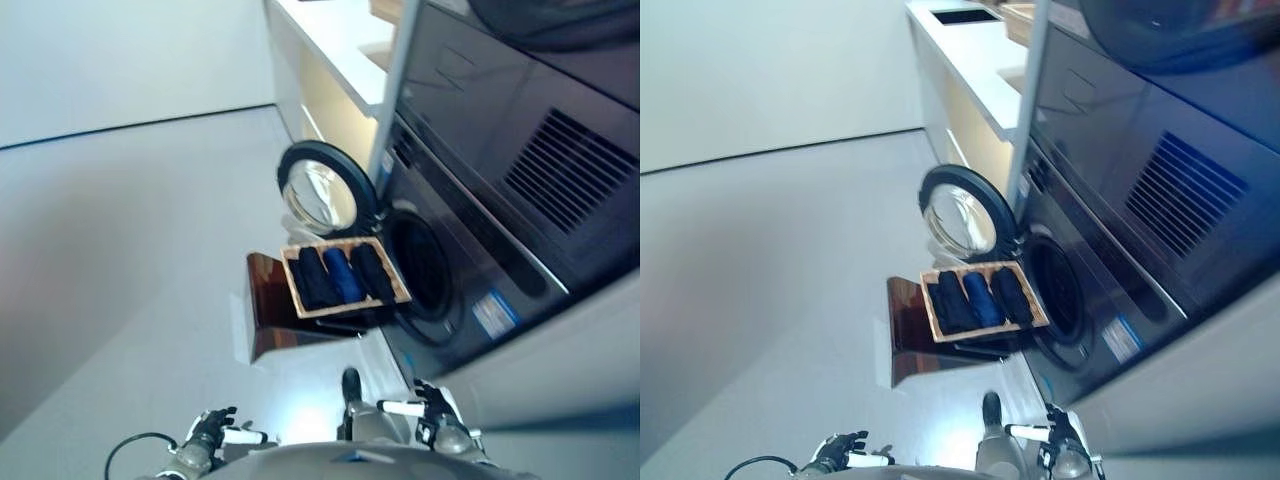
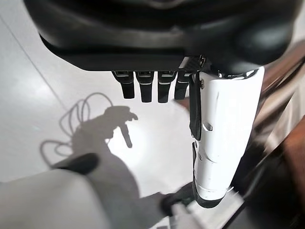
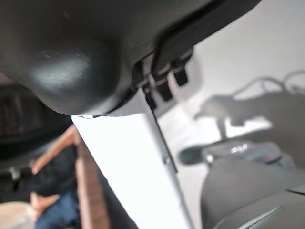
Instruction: Pick up the clothes and place them into the washing machine
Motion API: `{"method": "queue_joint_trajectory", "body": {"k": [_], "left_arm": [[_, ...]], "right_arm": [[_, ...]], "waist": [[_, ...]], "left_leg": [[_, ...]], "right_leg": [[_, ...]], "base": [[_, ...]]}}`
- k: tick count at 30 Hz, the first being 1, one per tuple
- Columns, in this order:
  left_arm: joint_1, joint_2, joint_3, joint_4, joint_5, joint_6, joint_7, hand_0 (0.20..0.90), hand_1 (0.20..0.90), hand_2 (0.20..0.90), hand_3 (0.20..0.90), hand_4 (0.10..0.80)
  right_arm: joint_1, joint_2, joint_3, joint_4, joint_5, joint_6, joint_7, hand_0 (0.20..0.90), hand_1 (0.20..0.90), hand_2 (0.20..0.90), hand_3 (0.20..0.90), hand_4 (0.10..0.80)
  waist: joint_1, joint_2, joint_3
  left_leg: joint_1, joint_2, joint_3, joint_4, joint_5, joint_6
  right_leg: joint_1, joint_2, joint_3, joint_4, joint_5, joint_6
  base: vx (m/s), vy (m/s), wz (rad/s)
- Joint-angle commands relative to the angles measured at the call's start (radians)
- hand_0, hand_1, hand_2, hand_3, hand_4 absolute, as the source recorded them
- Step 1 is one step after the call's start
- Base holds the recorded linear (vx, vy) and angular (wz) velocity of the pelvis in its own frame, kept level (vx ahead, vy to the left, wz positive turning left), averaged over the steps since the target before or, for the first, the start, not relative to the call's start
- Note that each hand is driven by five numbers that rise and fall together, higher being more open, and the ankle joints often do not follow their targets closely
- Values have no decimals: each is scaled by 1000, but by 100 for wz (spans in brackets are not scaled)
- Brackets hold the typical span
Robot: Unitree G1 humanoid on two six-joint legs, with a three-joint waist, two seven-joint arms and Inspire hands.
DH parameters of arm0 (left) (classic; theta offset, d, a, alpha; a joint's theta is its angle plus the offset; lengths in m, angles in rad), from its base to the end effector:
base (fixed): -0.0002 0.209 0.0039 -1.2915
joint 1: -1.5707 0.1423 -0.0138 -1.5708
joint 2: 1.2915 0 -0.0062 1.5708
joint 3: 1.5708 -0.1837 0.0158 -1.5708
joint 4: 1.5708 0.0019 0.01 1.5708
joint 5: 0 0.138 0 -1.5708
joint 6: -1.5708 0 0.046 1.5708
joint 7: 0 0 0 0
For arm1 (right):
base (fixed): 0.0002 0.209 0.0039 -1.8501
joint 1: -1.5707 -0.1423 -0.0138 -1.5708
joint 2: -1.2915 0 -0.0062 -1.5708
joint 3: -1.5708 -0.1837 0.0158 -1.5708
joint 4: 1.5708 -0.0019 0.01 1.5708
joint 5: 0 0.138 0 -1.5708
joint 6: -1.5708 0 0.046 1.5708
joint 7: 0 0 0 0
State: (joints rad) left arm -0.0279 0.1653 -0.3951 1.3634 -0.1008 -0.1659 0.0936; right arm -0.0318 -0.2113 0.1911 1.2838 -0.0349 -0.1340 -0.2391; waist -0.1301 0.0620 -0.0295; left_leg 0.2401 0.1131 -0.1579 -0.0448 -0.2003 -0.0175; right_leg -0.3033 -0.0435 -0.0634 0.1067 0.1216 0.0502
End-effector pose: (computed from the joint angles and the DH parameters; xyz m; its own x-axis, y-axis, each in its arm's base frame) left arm 0.0626 0.1891 -0.1241 0.3935 0.1156 -0.9120 0.2601 0.9375 0.2310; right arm 0.0790 -0.2114 -0.1167 0.4698 -0.3291 -0.8192 -0.1166 0.8967 -0.4271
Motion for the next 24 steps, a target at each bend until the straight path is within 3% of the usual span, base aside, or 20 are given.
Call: {"method": "queue_joint_trajectory", "body": {"k": [1,4,5,6,7,8,11,12,13,14,15,16,18,19,22,24], "left_arm": [[-68,21,17,-53,-60,-65,38,900,900,900,900,800],[-75,7,7,-60,-56,-63,31,900,900,900,900,800],[-75,7,7,-60,-56,-63,31,900,900,900,900,800],[-76,3,7,-65,-57,-62,32,900,900,900,900,800],[-83,4,15,-83,-65,-61,34,900,900,900,900,800],[-86,5,22,-89,-69,-63,33,900,900,900,900,800],[-81,8,44,-81,-79,-65,35,900,900,900,900,800],[-81,7,44,-81,-79,-65,35,900,900,900,900,800],[-69,11,60,-65,-85,-66,40,900,900,900,900,800],[-68,10,60,-64,-85,-67,40,900,900,900,900,800],[-61,14,78,-40,-96,-67,49,900,900,900,900,800],[-58,15,90,-35,-103,-68,52,900,900,900,900,800],[-53,13,104,-24,-116,-69,57,900,900,900,900,800],[-50,11,109,-13,-121,-68,56,900,900,900,900,800],[-46,14,124,-1,-122,-65,53,900,900,900,900,800],[-49,28,130,-1,-109,-68,45,900,900,900,900,800]], "right_arm": [[-18,-46,41,4,-16,-12,-43,900,900,900,900,800],[-35,-57,50,1,3,-22,-39,900,900,900,900,800],[-35,-58,50,2,3,-22,-39,900,900,900,900,800],[-36,-60,54,6,9,-22,-37,900,900,900,900,800],[-45,-64,58,10,15,-19,-38,900,900,900,900,800],[-49,-65,61,10,19,-20,-38,900,900,900,900,800],[-64,-62,68,20,28,-19,-47,900,900,900,900,800],[-64,-62,68,21,28,-20,-48,900,900,900,900,800],[-66,-57,68,31,35,-24,-55,900,900,900,900,800],[-65,-58,68,31,35,-24,-55,900,900,900,900,800],[-71,-47,73,45,39,-28,-65,900,900,900,900,800],[-69,-46,77,47,41,-33,-67,900,900,900,900,800],[-62,-47,82,51,47,-37,-72,900,900,900,900,800],[-62,-47,79,53,53,-35,-70,900,900,900,900,800],[-71,-42,66,58,62,-30,-63,900,900,900,900,800],[-79,-39,50,68,74,-25,-47,900,900,900,900,800]], "waist": [[7,-46,13],[12,-51,6],[12,-49,7],[19,-56,12],[40,-81,30],[59,-103,47],[101,-147,75],[109,-135,79],[128,-156,84],[137,-149,91],[153,-153,87],[171,-145,88],[190,-120,89],[191,-108,84],[194,-99,70],[198,-101,55]], "left_leg": [[44,-45,-17,132,109,-21],[-31,-31,-5,299,220,-48],[-32,-30,-6,304,217,-49],[-73,-35,0,393,259,-54],[-147,-65,-6,576,348,-57],[-196,-101,-22,672,356,-51],[-341,-156,-1,729,307,-15],[-340,-144,4,746,291,-14],[-428,-127,34,656,276,-2],[-421,-119,40,665,265,-2],[-467,-91,37,480,251,-1],[-467,-88,11,366,247,-6],[-456,-76,-35,189,288,-28],[-439,-64,-24,119,307,-35],[-409,-76,18,122,283,-36],[-408,-110,37,145,255,-21]], "right_leg": [[-27,-1,37,-91,124,30],[41,35,22,-110,71,-9],[42,36,21,-110,71,-10],[79,44,22,-124,53,-25],[137,43,22,-130,27,-54],[168,32,36,-137,21,-60],[224,15,71,-146,4,-66],[229,27,75,-147,4,-66],[259,18,94,-149,-13,-59],[268,26,100,-151,-14,-59],[284,27,118,-153,-39,-45],[305,33,138,-163,-51,-35],[346,37,161,-183,-77,-19],[362,33,161,-185,-92,-10],[387,-13,155,-174,-118,20],[389,-46,155,-137,-119,37]], "base": [[244,-231,34],[205,-197,8],[178,-160,1],[264,-229,8],[330,-297,11],[283,-271,5],[171,-108,-15],[242,-35,-25],[171,0,-33],[345,51,-10],[299,120,-12],[377,159,-24],[287,170,-57],[248,190,-48],[184,211,-41],[193,215,-56]]}}
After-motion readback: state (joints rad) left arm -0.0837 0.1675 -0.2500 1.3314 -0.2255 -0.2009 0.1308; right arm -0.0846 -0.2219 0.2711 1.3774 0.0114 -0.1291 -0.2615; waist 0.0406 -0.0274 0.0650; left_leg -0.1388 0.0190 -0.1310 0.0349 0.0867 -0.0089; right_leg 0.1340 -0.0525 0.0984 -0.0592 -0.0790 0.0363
